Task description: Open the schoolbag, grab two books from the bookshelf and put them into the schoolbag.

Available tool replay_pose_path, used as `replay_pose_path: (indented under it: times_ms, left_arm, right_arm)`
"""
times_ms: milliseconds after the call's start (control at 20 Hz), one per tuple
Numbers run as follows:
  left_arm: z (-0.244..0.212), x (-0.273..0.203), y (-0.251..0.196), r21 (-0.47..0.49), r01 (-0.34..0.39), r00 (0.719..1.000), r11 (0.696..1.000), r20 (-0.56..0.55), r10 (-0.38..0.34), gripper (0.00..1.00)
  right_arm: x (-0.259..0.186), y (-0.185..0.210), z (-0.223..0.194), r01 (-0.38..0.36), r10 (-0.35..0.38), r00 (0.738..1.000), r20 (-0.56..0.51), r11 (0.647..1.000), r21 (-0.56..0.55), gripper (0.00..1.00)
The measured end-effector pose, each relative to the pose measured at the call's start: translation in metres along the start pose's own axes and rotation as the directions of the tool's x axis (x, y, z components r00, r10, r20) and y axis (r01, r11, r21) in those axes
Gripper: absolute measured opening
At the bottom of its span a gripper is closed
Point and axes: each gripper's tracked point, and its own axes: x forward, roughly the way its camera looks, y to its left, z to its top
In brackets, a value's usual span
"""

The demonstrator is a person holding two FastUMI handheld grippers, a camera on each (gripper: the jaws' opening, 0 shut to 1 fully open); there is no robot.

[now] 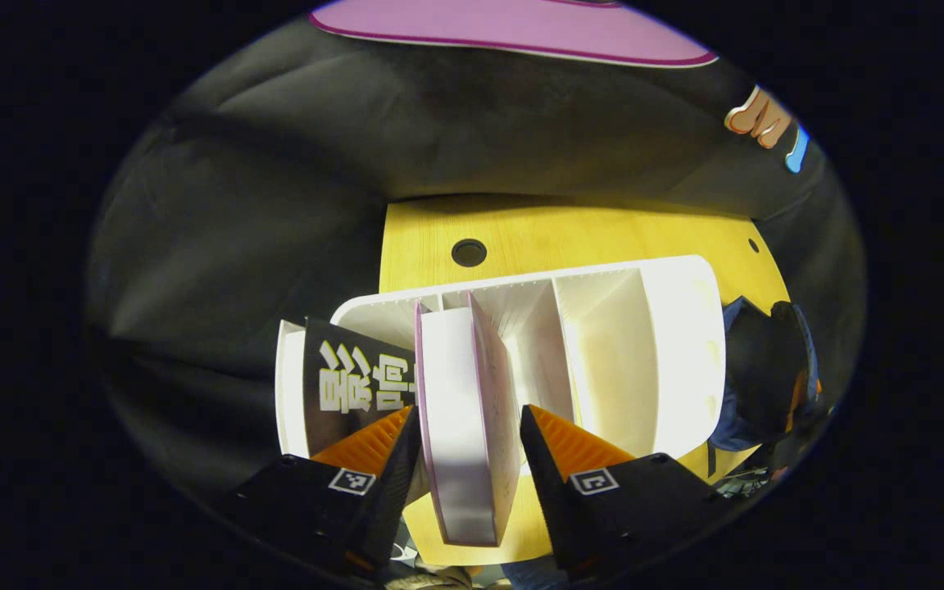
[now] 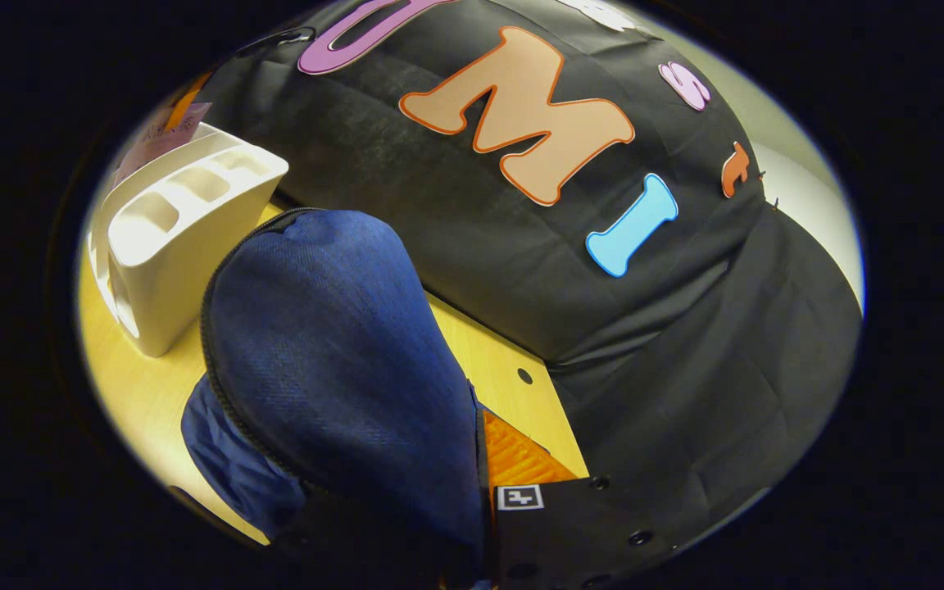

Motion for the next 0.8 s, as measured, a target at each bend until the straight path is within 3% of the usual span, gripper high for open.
replay_pose_path:
  times_ms: [350,600,650,800]
  left_arm:
    - [-0.014,0.019,-0.013,-0.023,0.037,0.99,0.999,-0.139,-0.039,0.48]
    - [-0.018,0.02,-0.022,-0.016,0.031,0.98,0.999,-0.194,-0.033,0.46]
    - [-0.022,0.018,-0.025,-0.021,0.029,0.974,0.999,-0.223,-0.033,0.39]
    - [-0.027,0.016,-0.026,-0.018,0.009,0.967,1.0,-0.255,-0.014,0.37]
  right_arm:
    - [-0.005,-0.007,-0.001,0.006,-0.006,1.0,-0.001,1.0,0.02,0.08]
    - [-0.006,-0.007,0.0,0.007,-0.007,1.0,-0.001,1.0,0.021,0.08]
    - [-0.005,-0.007,0.0,0.006,-0.006,1.0,-0.002,1.0,0.02,0.08]
    - [-0.009,-0.007,-0.001,0.008,-0.008,1.0,0.0,1.0,0.024,0.08]
